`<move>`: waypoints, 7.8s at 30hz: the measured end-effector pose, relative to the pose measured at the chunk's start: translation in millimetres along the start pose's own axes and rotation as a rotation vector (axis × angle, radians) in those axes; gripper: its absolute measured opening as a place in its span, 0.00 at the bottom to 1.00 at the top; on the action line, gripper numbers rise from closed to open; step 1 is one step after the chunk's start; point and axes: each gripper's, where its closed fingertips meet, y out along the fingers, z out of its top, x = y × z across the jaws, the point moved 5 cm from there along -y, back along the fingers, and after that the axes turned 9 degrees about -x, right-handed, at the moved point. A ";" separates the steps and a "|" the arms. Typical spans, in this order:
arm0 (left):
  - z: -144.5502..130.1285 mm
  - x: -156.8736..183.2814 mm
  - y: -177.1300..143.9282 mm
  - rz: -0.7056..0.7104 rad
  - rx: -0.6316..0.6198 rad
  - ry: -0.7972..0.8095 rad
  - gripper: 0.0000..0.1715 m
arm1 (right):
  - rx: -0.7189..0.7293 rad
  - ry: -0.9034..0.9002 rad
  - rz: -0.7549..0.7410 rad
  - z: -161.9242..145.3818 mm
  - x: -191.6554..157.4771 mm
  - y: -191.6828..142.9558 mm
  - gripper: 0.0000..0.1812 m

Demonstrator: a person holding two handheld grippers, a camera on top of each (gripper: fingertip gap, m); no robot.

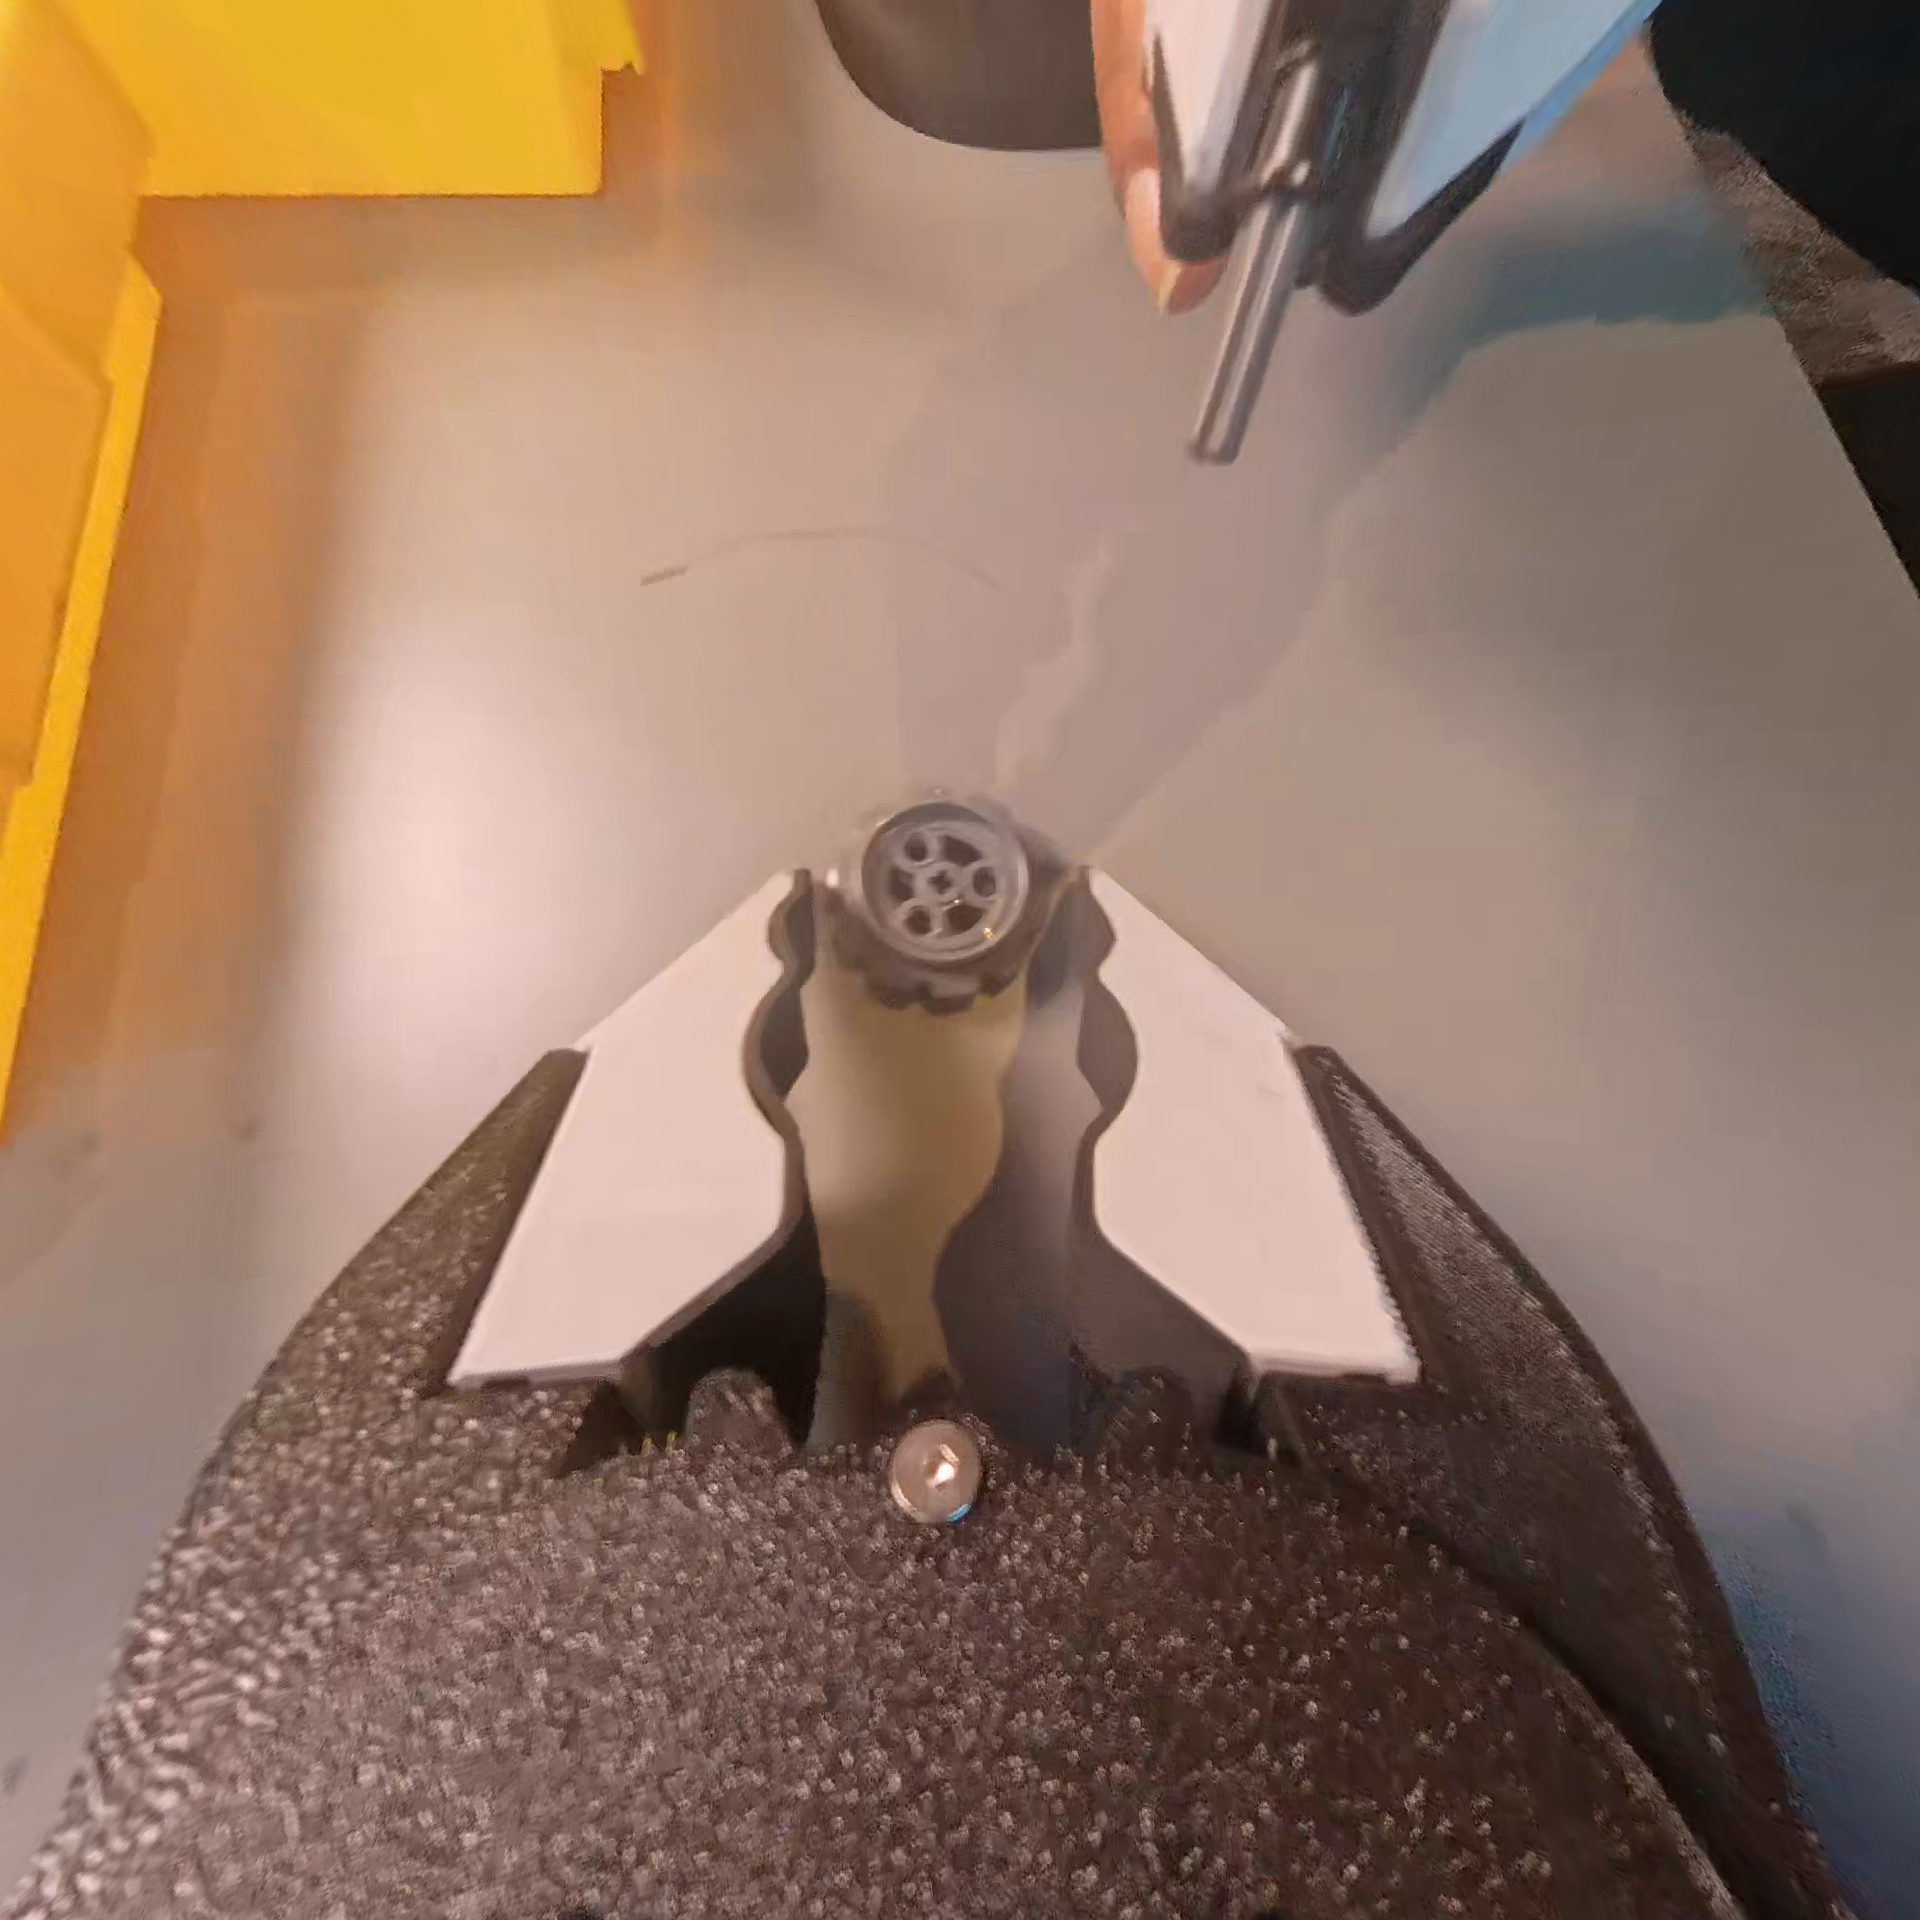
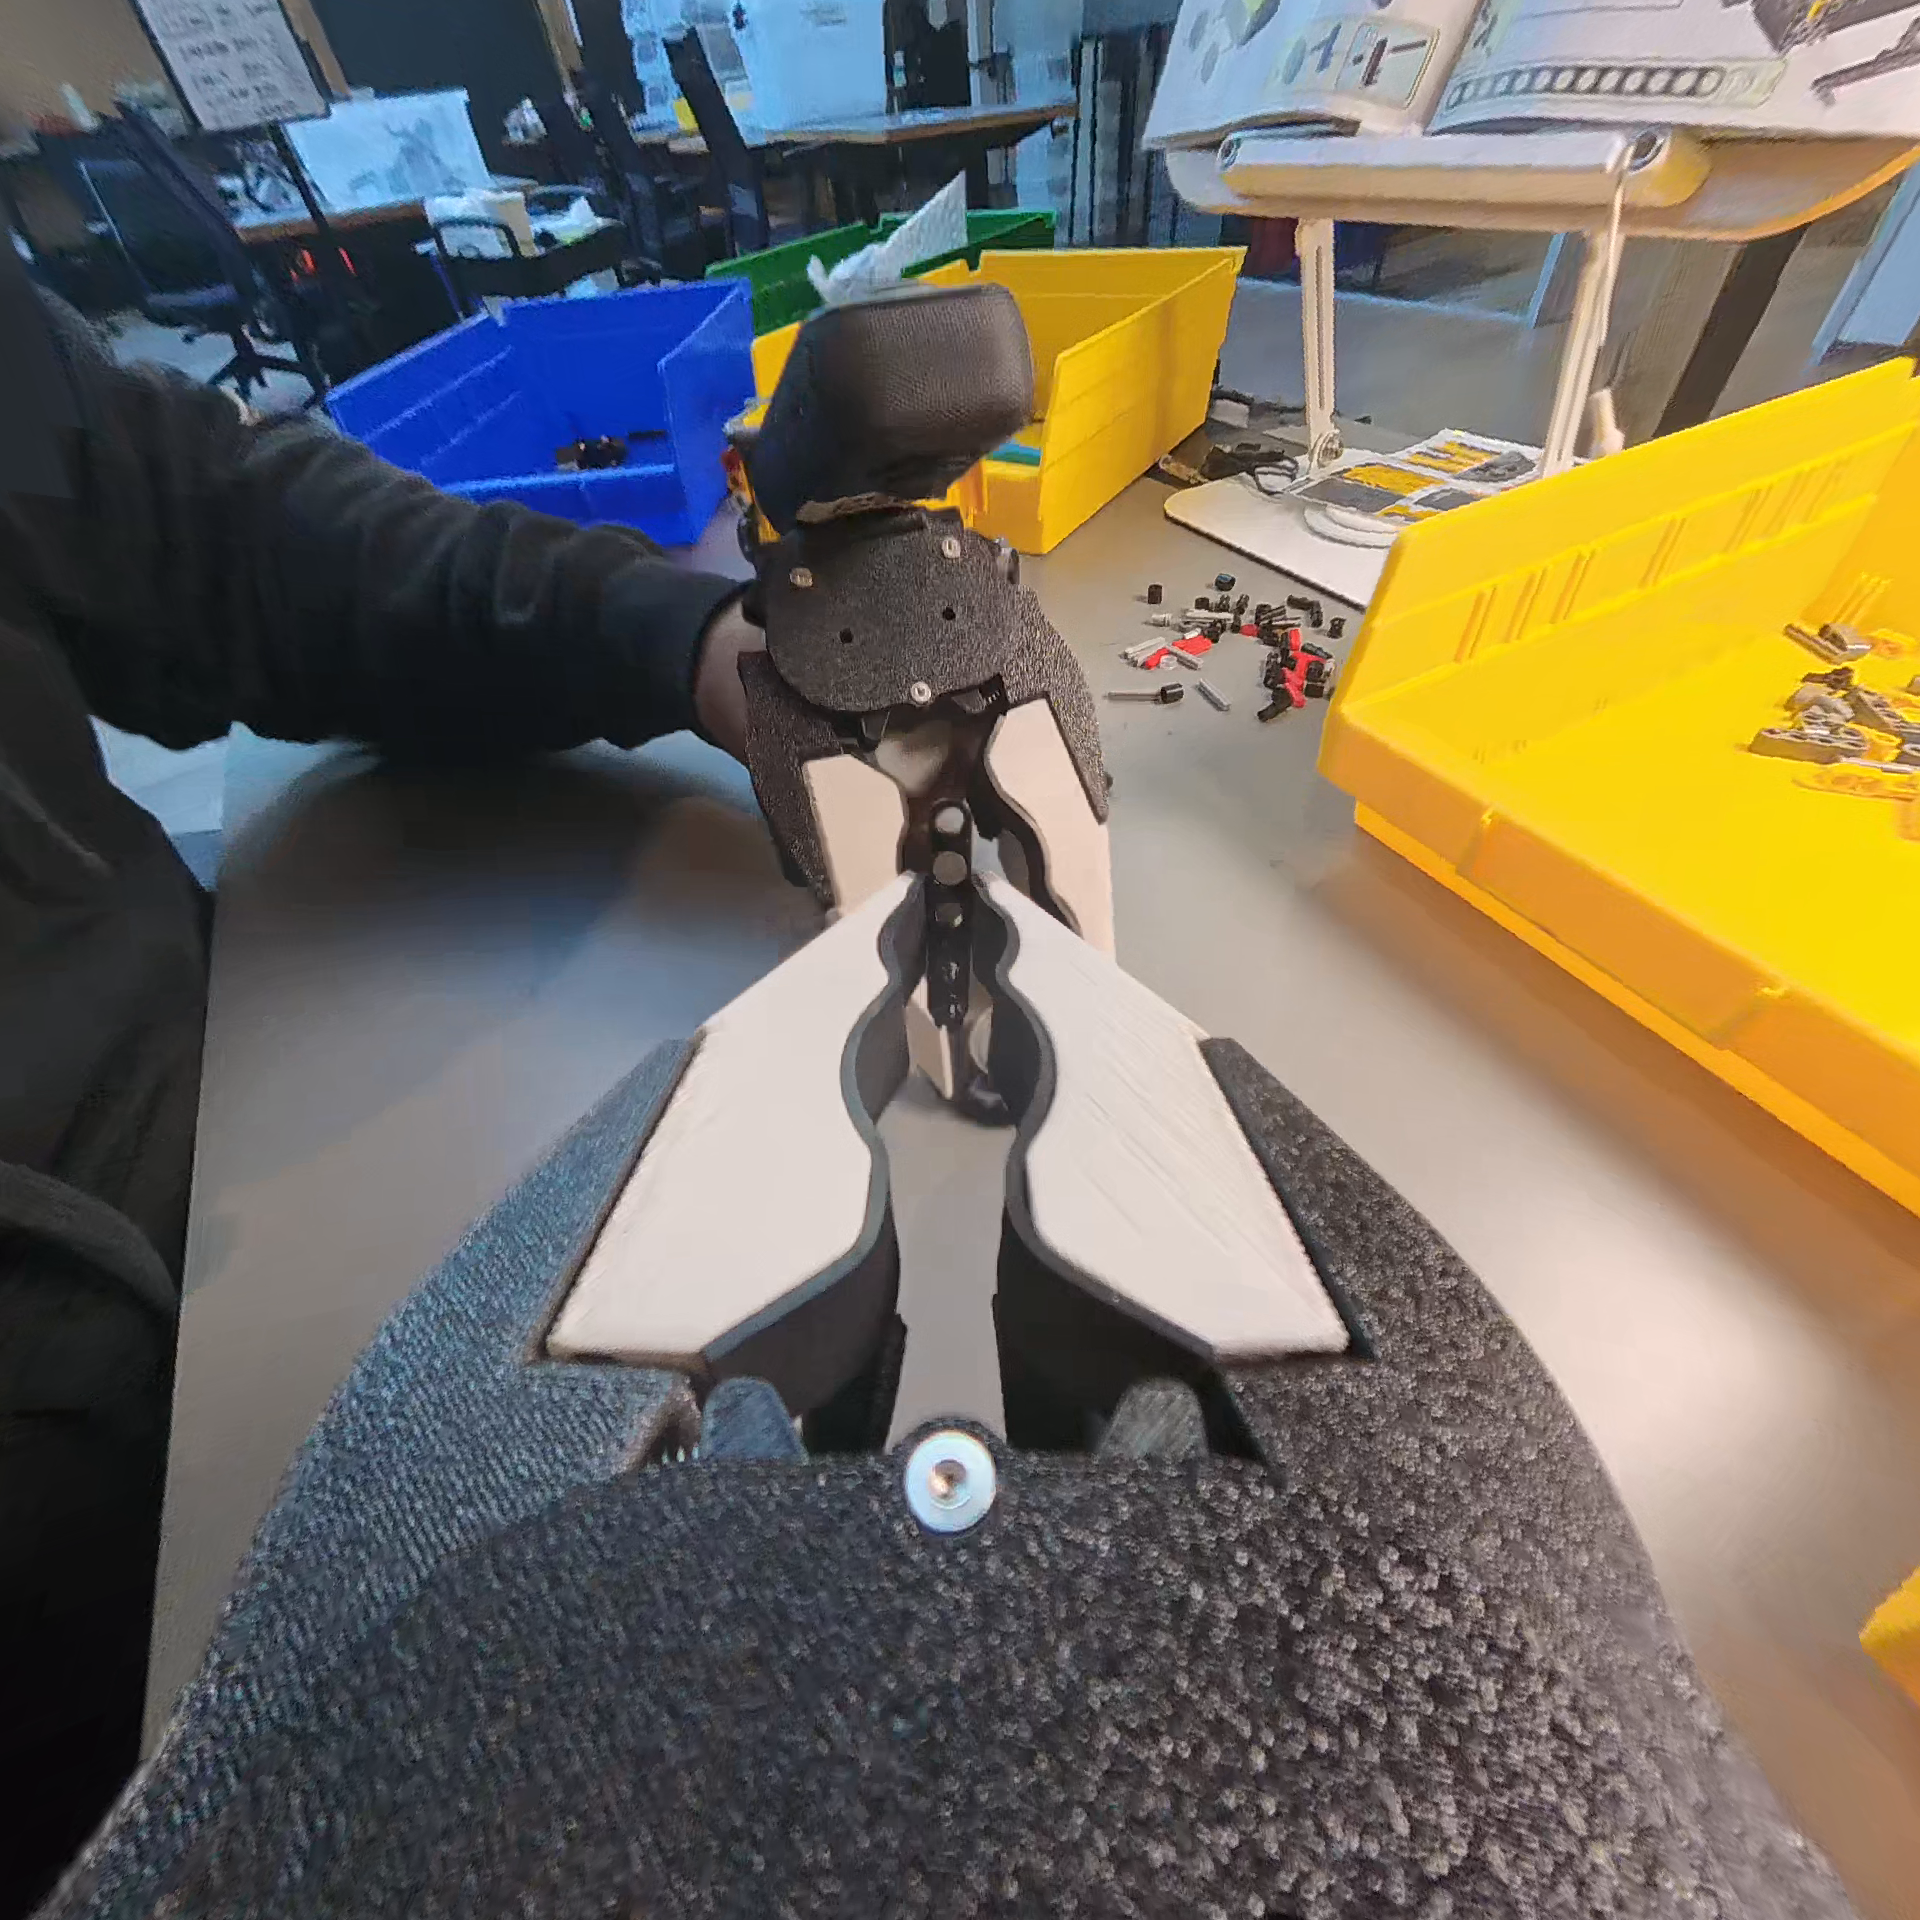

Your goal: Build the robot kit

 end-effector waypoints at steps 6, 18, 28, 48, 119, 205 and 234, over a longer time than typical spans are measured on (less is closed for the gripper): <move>-37.0 41.9 -29.0 0.000 -0.050 0.042 0.23 | -0.119 -0.096 0.109 -12.8 -20.8 24.8 0.04; -90.4 95.7 -74.9 0.090 -0.025 -0.351 0.25 | -0.402 -0.207 0.287 -11.7 -86.0 106.7 0.04; -103.6 101.6 -99.5 -0.003 0.055 -0.142 0.27 | -0.501 -0.213 0.278 -8.9 -94.7 117.3 0.04; -107.1 114.2 -83.1 -0.128 -0.047 0.071 0.23 | -0.617 -0.196 0.244 -13.5 -108.6 113.3 0.04; -107.9 108.3 -82.9 -0.087 0.000 0.073 0.30 | -0.655 -0.143 0.156 -7.8 -114.8 122.4 0.04; -104.0 110.6 -76.2 -0.065 -0.005 0.032 0.20 | -1.186 -0.987 0.366 1.5 -128.7 138.3 0.04; -79.9 112.0 -109.3 -0.107 0.273 0.037 0.00 | -0.612 -0.364 0.366 38.3 -126.0 118.1 0.04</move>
